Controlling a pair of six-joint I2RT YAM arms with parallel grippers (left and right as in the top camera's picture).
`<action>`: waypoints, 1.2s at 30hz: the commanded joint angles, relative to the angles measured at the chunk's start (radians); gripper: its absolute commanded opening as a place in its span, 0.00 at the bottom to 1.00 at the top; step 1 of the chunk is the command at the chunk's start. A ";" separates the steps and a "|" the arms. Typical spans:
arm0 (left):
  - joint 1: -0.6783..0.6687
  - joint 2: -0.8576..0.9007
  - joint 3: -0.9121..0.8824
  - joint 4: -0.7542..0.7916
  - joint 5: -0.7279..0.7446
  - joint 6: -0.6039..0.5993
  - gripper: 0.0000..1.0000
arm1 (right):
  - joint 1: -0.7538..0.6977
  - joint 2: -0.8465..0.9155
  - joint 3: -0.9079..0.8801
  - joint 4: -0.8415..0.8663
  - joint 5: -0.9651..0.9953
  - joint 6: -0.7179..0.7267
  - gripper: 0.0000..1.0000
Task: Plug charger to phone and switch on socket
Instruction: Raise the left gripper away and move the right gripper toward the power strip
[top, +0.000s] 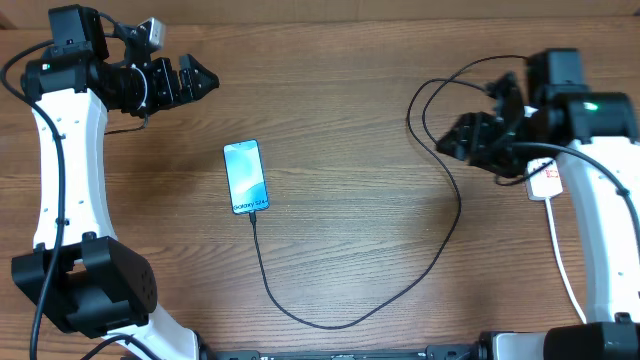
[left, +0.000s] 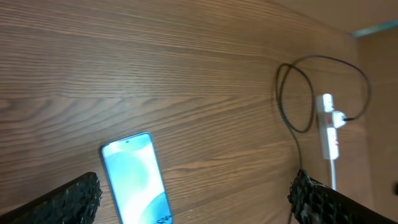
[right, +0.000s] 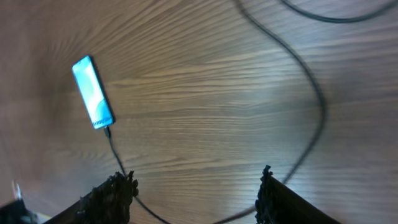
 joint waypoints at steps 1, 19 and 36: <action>-0.008 -0.003 0.013 0.001 -0.130 -0.013 1.00 | -0.072 -0.023 0.023 -0.021 -0.001 -0.048 0.67; -0.008 -0.003 0.013 0.001 -0.354 -0.013 1.00 | -0.124 -0.021 0.023 -0.037 0.000 -0.103 0.70; -0.008 -0.003 0.013 0.001 -0.354 -0.013 1.00 | -0.137 -0.021 0.023 -0.007 0.007 -0.053 0.69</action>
